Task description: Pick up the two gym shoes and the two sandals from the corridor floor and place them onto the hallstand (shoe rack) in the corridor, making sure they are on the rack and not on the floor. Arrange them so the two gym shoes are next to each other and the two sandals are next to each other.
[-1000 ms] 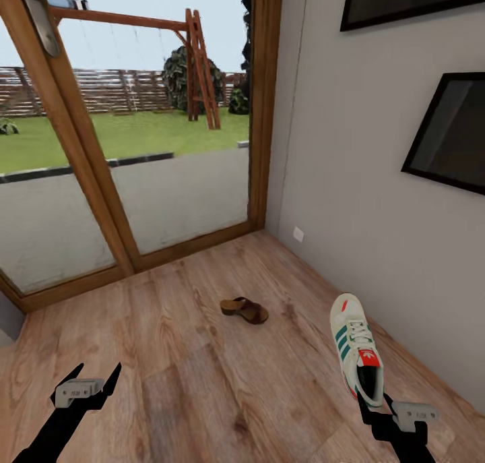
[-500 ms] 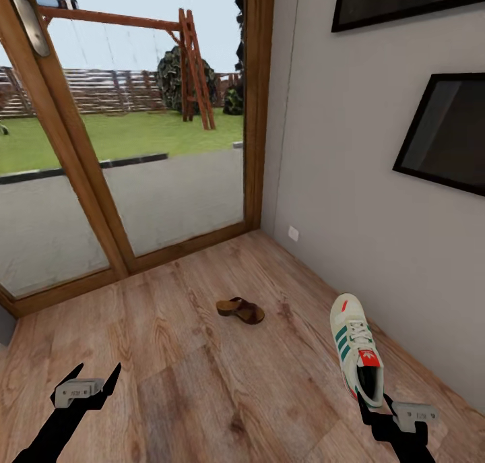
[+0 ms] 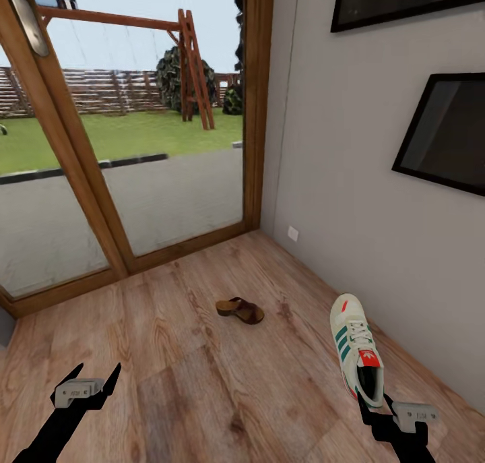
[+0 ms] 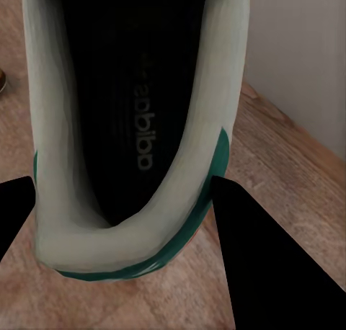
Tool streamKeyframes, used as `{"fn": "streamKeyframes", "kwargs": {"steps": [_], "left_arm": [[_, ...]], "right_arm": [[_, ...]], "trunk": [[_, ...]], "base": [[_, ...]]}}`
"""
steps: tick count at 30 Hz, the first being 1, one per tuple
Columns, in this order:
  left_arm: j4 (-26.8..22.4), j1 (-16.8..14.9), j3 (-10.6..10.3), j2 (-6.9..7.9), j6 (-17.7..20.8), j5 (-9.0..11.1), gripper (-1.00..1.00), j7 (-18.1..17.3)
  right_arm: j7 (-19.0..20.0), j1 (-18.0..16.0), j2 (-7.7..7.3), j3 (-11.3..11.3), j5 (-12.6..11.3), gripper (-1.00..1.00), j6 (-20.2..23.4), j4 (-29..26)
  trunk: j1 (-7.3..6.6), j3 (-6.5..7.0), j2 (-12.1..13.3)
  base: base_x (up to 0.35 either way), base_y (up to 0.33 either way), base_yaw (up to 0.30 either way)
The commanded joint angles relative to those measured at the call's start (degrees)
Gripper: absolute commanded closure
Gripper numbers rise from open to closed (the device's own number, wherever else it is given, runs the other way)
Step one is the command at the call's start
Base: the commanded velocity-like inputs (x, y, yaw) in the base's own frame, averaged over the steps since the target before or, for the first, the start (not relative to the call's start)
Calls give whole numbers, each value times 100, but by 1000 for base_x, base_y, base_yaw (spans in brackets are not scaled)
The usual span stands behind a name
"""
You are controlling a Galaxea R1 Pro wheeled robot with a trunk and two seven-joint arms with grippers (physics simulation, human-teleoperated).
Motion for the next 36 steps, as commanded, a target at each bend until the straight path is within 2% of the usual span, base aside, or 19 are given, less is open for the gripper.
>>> {"fn": "streamKeyframes", "kwargs": {"steps": [1,13,36], "left_arm": [[0,0,0,0,0,0,-100,0],[0,0,-3,0,0,0,-100,0],[0,2,-4,0,0,0,-100,0]], "right_arm": [[-4,0,0,0,-10,100,1,0],[-5,1,0,0,-13,100,1,0],[-5,-8,0,0,-13,100,1,5]], "trunk": [[0,0,0],[0,0,0],[0,0,0]], "base": [[0,0,-73],[0,0,-186],[0,0,-254]]}}
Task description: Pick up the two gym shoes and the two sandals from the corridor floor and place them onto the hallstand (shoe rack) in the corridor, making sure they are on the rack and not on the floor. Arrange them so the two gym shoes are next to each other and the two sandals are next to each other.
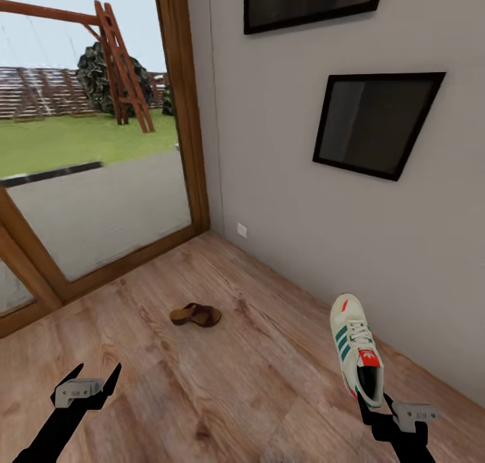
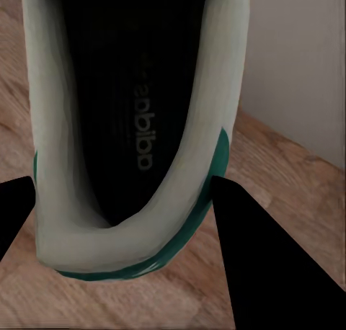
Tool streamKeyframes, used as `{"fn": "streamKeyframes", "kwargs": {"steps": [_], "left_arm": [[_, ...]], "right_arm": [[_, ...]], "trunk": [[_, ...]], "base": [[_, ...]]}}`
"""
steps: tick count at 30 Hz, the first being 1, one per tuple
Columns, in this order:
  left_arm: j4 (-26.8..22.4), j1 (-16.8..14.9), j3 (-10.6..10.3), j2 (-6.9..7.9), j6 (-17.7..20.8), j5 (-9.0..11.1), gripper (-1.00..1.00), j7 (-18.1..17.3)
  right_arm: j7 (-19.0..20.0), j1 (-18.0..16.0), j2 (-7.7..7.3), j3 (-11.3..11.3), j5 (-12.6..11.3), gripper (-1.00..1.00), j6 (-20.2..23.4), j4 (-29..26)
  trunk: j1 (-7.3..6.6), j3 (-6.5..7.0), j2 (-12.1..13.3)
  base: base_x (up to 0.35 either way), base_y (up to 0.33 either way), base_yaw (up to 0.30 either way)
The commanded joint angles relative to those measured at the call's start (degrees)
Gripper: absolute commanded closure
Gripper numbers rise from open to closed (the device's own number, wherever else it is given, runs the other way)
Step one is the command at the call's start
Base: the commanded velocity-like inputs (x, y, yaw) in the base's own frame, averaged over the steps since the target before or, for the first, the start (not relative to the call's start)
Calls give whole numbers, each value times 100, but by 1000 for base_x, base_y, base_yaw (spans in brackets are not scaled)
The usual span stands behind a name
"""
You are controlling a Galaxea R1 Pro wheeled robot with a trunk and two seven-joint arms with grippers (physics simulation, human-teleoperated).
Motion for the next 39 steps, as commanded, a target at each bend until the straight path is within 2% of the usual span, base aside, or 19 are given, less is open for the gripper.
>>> {"fn": "streamKeyframes", "kwargs": {"steps": [1,17,39], "left_arm": [[0,0,1,0,0,0,-100,0],[0,-2,1,0,0,0,-100,0],[0,-2,4,0,0,6,-100,0]], "right_arm": [[-4,0,0,0,-10,100,1,-2],[-2,-2,0,0,-5,100,5,3],[-4,-17,0,0,-2,100,10,52]], "trunk": [[0,0,0],[0,-6,0],[0,-125,0]], "base": [[0,0,-261],[0,0,-259],[0,0,-182]]}}
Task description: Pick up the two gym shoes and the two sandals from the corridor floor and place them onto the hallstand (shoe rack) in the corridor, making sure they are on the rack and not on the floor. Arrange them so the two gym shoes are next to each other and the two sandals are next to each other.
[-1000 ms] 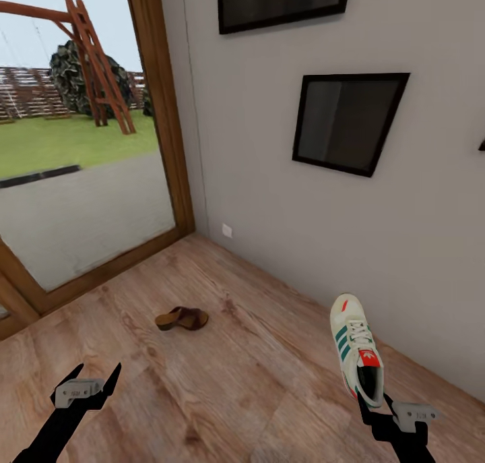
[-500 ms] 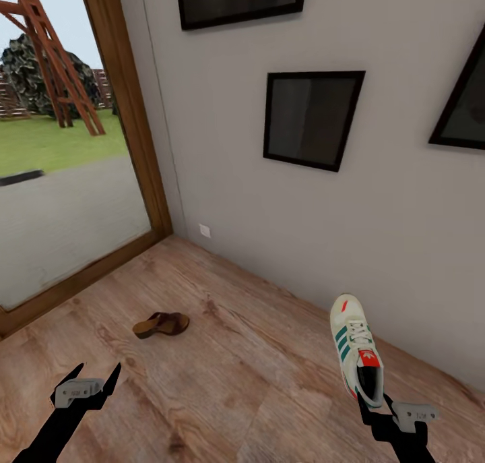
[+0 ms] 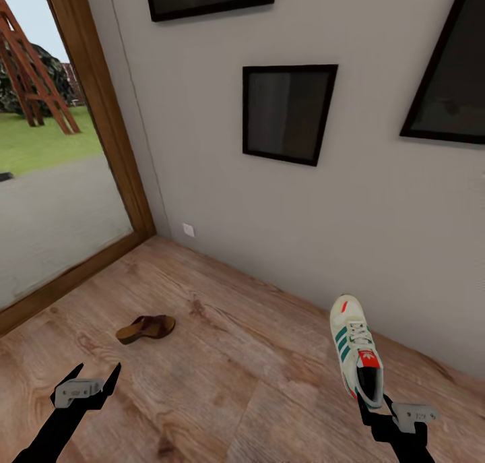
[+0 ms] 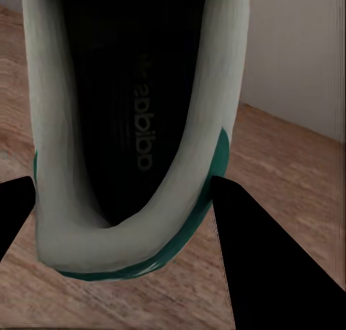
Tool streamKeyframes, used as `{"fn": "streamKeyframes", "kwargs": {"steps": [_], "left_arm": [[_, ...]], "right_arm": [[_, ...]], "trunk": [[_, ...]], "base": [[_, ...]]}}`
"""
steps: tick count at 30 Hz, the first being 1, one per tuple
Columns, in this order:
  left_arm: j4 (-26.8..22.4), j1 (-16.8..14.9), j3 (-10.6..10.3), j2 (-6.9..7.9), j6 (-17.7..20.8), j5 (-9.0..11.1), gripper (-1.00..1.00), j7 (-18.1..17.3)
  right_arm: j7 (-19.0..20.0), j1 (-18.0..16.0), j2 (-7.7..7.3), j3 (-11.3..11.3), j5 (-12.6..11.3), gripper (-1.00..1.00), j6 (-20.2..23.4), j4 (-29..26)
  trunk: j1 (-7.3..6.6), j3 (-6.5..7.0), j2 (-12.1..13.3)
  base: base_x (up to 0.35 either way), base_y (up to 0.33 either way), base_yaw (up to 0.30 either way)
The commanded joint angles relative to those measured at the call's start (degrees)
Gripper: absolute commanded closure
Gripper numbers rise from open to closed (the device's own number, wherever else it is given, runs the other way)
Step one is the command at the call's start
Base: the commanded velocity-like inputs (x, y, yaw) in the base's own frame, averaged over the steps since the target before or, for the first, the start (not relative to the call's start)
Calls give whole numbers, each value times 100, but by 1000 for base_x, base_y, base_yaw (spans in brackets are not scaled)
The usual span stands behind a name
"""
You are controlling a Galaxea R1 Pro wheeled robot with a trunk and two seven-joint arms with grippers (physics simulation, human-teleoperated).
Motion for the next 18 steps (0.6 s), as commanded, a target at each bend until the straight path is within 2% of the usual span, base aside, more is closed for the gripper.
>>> {"fn": "streamKeyframes", "kwargs": {"steps": [1,18], "left_arm": [[0,0,0,0,0,-1,-100,0],[0,0,3,0,0,3,-100,0]], "right_arm": [[-4,0,0,0,-9,100,1,1],[-3,-1,0,0,-7,100,1,4]], "trunk": [[0,-7,0],[0,-112,0]], "base": [[0,0,-165],[0,0,-163]]}}
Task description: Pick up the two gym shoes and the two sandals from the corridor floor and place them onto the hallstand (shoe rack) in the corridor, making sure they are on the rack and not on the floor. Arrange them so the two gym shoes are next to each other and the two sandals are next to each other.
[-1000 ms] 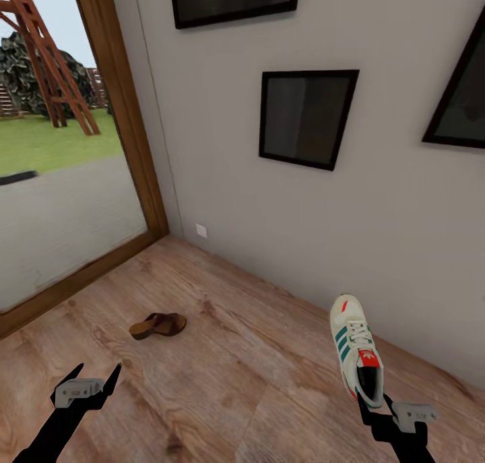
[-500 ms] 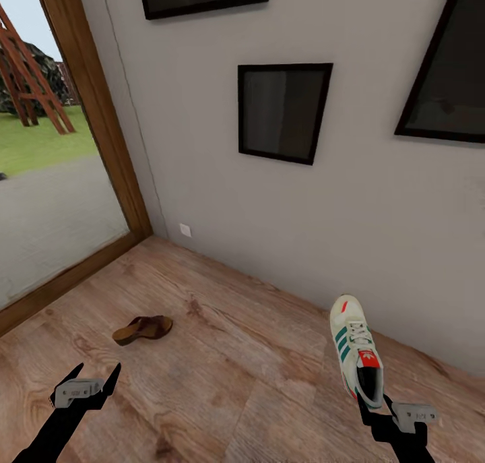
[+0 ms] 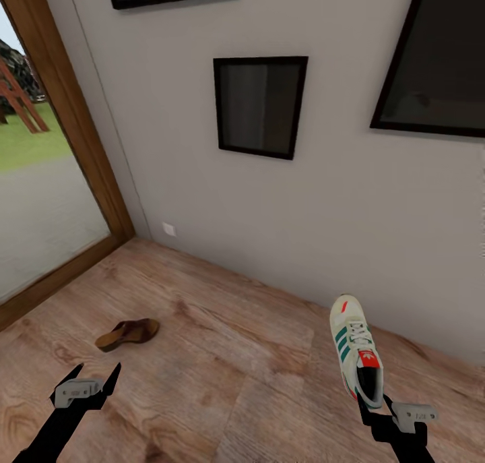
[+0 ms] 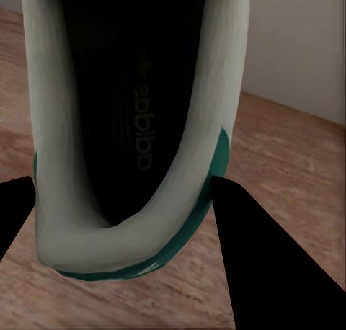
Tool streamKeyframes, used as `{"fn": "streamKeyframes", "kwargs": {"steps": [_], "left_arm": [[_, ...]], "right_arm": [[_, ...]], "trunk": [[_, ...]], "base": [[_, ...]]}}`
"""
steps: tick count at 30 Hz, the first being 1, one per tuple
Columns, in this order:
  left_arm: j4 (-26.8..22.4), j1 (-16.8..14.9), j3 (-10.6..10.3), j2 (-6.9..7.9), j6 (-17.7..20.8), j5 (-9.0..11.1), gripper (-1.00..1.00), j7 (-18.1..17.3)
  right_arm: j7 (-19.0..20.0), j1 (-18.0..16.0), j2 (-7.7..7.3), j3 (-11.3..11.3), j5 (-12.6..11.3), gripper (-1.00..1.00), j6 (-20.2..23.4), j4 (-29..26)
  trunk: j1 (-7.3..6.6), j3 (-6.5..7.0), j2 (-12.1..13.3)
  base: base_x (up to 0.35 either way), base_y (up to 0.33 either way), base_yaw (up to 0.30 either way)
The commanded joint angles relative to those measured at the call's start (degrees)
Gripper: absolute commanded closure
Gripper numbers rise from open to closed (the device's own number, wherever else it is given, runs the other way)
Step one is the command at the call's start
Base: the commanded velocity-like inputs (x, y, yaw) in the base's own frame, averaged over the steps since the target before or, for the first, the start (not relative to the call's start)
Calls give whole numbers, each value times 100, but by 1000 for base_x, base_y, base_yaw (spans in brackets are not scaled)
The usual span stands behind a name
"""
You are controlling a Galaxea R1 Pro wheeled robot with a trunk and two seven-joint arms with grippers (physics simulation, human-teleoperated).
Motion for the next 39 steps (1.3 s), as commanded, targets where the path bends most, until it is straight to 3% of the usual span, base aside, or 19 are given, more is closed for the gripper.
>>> {"fn": "streamKeyframes", "kwargs": {"steps": [1,14,39], "left_arm": [[0,0,-1,0,0,0,-100,0],[0,0,4,7,0,41,-100,0],[0,2,10,9,0,50,-100,0]], "right_arm": [[-4,0,0,0,-8,100,1,0],[-4,8,0,0,-3,100,-7,-2],[-2,9,0,0,-2,100,-8,-7]], "trunk": [[0,-4,0],[0,-24,0],[0,-27,0]], "base": [[0,0,-117],[-12,69,-48],[-3,281,-4]]}}
